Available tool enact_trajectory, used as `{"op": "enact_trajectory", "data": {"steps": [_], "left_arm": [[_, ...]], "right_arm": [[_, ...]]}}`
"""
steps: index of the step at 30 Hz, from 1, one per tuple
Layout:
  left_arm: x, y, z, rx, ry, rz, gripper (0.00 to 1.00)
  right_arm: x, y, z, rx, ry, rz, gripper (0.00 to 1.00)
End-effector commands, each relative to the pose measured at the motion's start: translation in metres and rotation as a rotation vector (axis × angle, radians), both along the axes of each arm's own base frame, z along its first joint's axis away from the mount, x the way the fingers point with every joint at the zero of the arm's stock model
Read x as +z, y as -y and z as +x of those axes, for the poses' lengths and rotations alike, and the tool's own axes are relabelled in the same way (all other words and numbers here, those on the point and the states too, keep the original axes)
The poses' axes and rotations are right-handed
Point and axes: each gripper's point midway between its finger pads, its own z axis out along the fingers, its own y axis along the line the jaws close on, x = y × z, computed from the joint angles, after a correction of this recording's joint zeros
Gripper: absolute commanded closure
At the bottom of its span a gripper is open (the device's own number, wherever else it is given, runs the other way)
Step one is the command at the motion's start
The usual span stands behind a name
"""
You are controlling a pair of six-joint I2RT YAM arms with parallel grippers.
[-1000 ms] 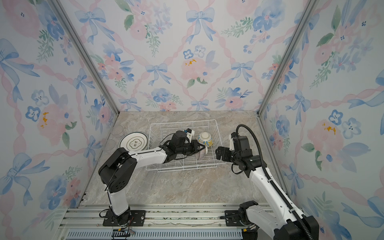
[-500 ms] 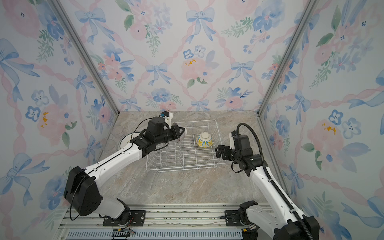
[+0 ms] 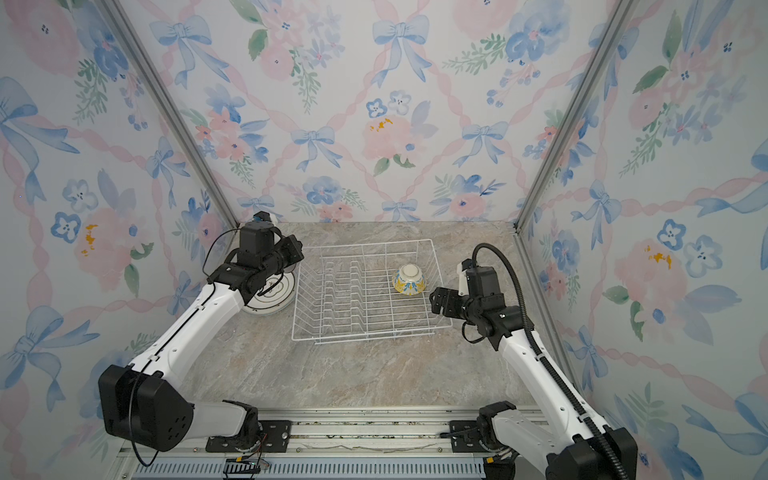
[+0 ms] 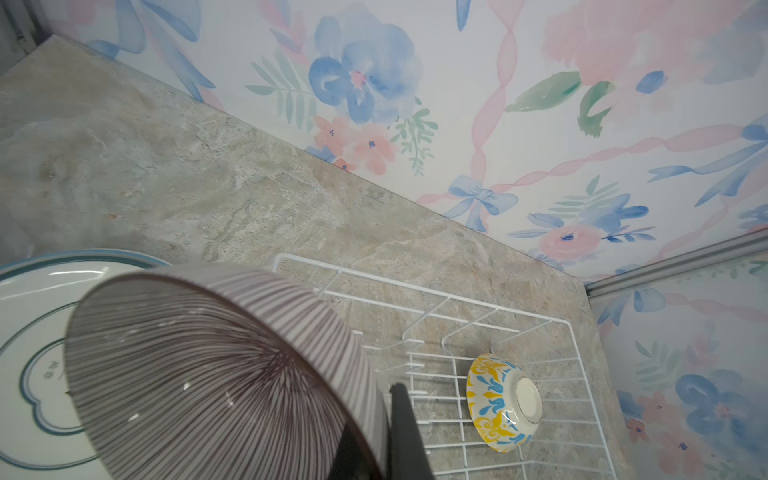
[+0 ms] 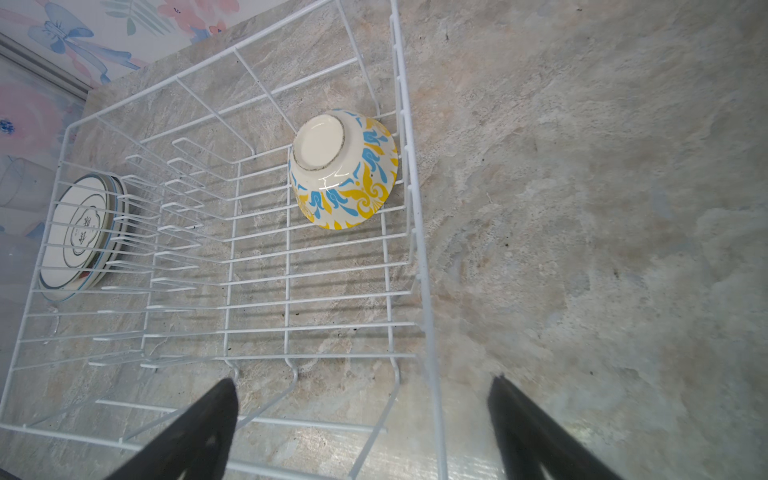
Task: Unload the mixed dishes from the dish rack
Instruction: 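Carry the bowl past the rack and lower it onto the table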
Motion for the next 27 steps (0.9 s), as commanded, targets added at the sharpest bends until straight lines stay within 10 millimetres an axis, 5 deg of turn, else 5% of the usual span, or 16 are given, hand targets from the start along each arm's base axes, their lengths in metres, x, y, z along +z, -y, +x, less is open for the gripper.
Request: {"op": "enact_trajectory", "data": {"steps": [1, 7, 18, 27], "left_arm": [[0.004, -0.033, 0.013, 0.084, 0.02, 0.098, 1.0], [-0.019, -0.054, 0.053, 0.126, -0.058, 0.21, 1.0], [-0.092, -0.066, 0.119, 0.094, -0.262, 0.272, 1.0], [-0.127, -0.07, 0.149, 0.078, -0.328, 0.335, 1.0]], "right_arm": [[0.008, 0.0, 0.006, 0.009, 0.028, 0.0, 0.04], [0.004, 0.001, 0.006, 0.016, 0.02, -0.006, 0.04], [-0.005, 0.012, -0.005, -0.004, 0.014, -0.031, 0.03], [-0.013, 0.016, -0.006, -0.001, 0.002, -0.044, 0.03]]}}
